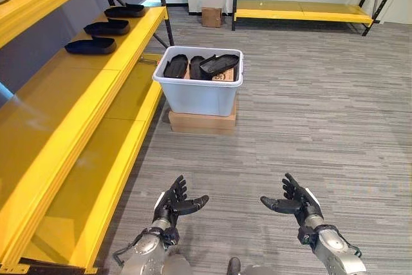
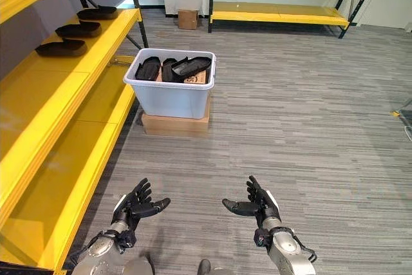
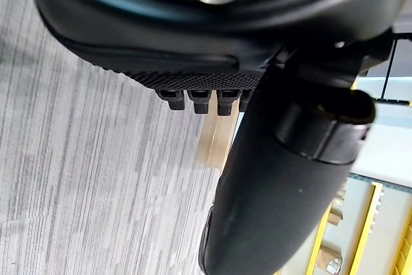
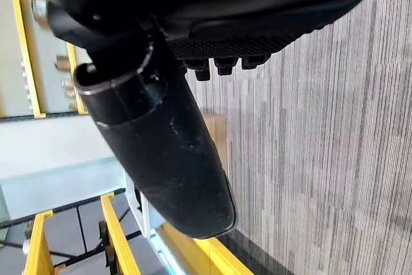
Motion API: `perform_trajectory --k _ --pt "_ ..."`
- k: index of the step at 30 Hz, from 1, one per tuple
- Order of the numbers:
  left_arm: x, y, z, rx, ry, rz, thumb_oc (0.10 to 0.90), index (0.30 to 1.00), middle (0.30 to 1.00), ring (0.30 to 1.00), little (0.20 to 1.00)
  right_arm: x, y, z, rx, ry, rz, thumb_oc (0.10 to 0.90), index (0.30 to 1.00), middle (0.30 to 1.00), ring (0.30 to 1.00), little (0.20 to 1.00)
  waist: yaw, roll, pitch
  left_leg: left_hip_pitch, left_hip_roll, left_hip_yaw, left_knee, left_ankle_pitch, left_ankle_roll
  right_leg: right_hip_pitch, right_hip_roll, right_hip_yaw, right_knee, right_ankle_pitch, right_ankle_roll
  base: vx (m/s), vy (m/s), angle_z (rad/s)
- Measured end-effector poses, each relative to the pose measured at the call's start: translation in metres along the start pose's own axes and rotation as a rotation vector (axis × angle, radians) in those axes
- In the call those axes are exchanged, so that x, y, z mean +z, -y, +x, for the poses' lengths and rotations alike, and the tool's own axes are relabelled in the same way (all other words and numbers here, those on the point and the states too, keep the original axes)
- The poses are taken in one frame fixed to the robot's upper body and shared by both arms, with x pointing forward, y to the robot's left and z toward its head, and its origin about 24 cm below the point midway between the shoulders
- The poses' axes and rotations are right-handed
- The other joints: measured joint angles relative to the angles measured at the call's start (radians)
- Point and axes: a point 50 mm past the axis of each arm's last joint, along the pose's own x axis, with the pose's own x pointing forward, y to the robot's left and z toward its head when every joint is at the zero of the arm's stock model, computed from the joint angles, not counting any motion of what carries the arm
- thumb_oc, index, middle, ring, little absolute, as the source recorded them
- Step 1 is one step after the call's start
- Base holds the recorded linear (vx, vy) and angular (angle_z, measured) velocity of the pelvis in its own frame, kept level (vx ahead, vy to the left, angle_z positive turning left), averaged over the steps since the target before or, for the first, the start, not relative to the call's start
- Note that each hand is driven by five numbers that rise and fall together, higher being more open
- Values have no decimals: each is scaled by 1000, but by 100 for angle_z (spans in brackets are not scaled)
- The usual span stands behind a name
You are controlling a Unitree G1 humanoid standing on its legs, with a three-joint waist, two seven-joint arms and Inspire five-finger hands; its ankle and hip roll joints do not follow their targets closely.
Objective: Move parts from the plastic box to the shelf.
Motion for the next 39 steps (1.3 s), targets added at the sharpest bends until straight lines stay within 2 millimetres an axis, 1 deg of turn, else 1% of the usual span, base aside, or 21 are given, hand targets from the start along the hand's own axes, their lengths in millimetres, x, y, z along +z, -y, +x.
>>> perform_trajectory --k 5,8,11,13,14,15,16,17,18,19,22,23,25,27,29,30,32,34,35,37,39 --pt "5 5 3 -26 14 6 900 1000 1000 1000 1000 -13 2 -9 -14 -41 12 900 1000 1000 1000 1000 -22 14 -5 13 -28 6 126 33 18 23 -3 28 12 -56 1 333 180 -21" --pt "10 10 7 -46 27 12 900 1000 1000 1000 1000 -16 2 -10 -18 -51 22 900 1000 1000 1000 1000 -28 18 -6 69 -86 28 109 33 54 11 -64 40 71 -87 55 278 221 7" --pt "15 16 10 -68 48 18 900 1000 1000 1000 1000 -12 -1 -8 -7 -35 33 900 1000 1000 1000 1000 -25 17 -8 80 -162 42 133 -37 104 -35 -157 44 194 -162 113 189 213 9" --pt "20 18 13 -73 60 21 900 1000 1000 1000 1000 -10 -7 -5 9 -26 44 900 1000 1000 1000 1000 -26 26 -8 65 -224 46 184 -95 149 -105 -245 41 378 -189 128 263 381 20" --pt "22 19 14 -75 67 24 900 1000 1000 1000 1000 -10 -10 -5 17 -23 53 900 1000 1000 1000 1000 -31 26 -8 77 -259 49 196 -138 177 -149 -283 52 489 -176 125 191 295 22" --pt "23 18 14 -75 69 28 900 1000 1000 1000 1000 -10 -12 -6 26 -19 56 900 1000 1000 1000 1000 -30 29 -8 82 -266 54 200 -135 182 -186 -311 56 573 -168 121 227 219 16" --pt "23 17 13 -72 68 32 900 1000 1000 1000 1000 -11 -17 -8 45 -16 67 900 1000 1000 1000 1000 -33 34 -9 102 -292 57 209 -164 216 -230 -359 56 688 -142 119 260 154 4" --pt "23 16 13 -65 68 34 900 1000 1000 1000 1000 -12 -20 -8 57 -19 68 900 1000 1000 1000 1000 -28 41 -6 122 -308 55 212 -179 238 -253 -375 41 714 -146 126 261 154 -2" --pt "23 14 13 -56 69 37 900 1000 1000 1000 1000 -11 -22 -7 66 -18 70 900 1000 1000 1000 1000 -29 48 -4 126 -305 54 211 -171 230 -262 -377 50 717 -149 129 185 47 -2" --pt "24 12 13 -48 70 43 900 1000 1000 1000 1000 -12 -25 -8 78 -18 75 900 1000 1000 1000 1000 -41 59 1 142 -307 44 201 -189 257 -289 -356 56 696 -154 139 94 14 6" --pt "27 9 13 -48 75 60 900 1000 1000 1000 1000 -13 -25 -9 82 -23 79 900 1000 1000 1000 1000 -70 55 10 160 -318 30 190 -185 248 -330 -338 44 606 -158 150 289 -38 27" --pt "29 9 14 -50 82 60 900 1000 1000 1000 1000 -13 -23 -9 75 -22 80 900 1000 1000 1000 1000 -66 51 18 165 -328 19 180 -198 240 -353 -342 3 466 -134 158 331 -114 7" --pt "30 13 16 -61 84 56 900 1000 1000 1000 1000 -10 -20 -7 71 -13 71 900 1000 1000 1000 1000 -79 52 36 164 -335 14 188 -214 246 -397 -345 -18 319 -79 169 348 -117 10" --pt "25 13 15 -65 65 58 900 1000 1000 1000 1000 -14 -19 -9 62 -27 71 900 1000 1000 1000 1000 -97 49 39 189 -349 -5 185 -226 234 -412 -360 -20 152 6 196 347 -118 30" --pt "20 12 13 -53 52 43 900 1000 1000 1000 1000 -16 -18 -10 61 -36 69 900 1000 1000 1000 1000 -107 39 39 220 -363 -16 195 -280 220 -404 -378 -20 52 63 216 475 -206 22" --pt "16 13 11 -51 42 34 900 1000 1000 1000 1000 -16 -17 -10 59 -41 64 900 1000 1000 1000 1000 -109 39 39 241 -363 -16 207 -306 219 -390 -381 -23 35 81 211 377 -186 18" --pt "10 14 9 -47 27 23 900 1000 1000 1000 1000 -17 -15 -11 64 -48 59 900 1000 1000 1000 1000 -110 41 36 285 -349 -36 229 -349 174 -332 -369 -19 52 126 207 375 -231 21" --pt "8 19 9 -68 25 10 900 1000 1000 1000 1000 -15 -10 -11 57 -52 39 900 1000 1000 1000 1000 -124 73 22 286 -289 -41 280 -372 135 -326 -316 -10 94 163 200 319 -276 34" --pt "10 22 10 -80 32 4 900 1000 1000 1000 1000 -14 -8 -11 57 -49 32 900 1000 1000 1000 1000 -124 69 21 286 -266 -32 312 -364 115 -310 -292 -5 103 191 133 407 -396 17" --pt "9 26 11 -87 35 -10 900 1000 1000 1000 1000 -7 -4 -7 61 -34 5 900 1000 1000 1000 1000 -115 78 18 285 -208 -36 383 -343 74 -294 -240 -22 154 137 95 328 -338 -16" --pt "11 26 12 -85 41 -10 900 1000 1000 1000 1000 3 -2 -3 63 -4 -6 900 1000 1000 1000 1000 -113 64 16 259 -162 -66 501 -283 -21 -265 -192 -32 199 51 69 351 -402 -14"
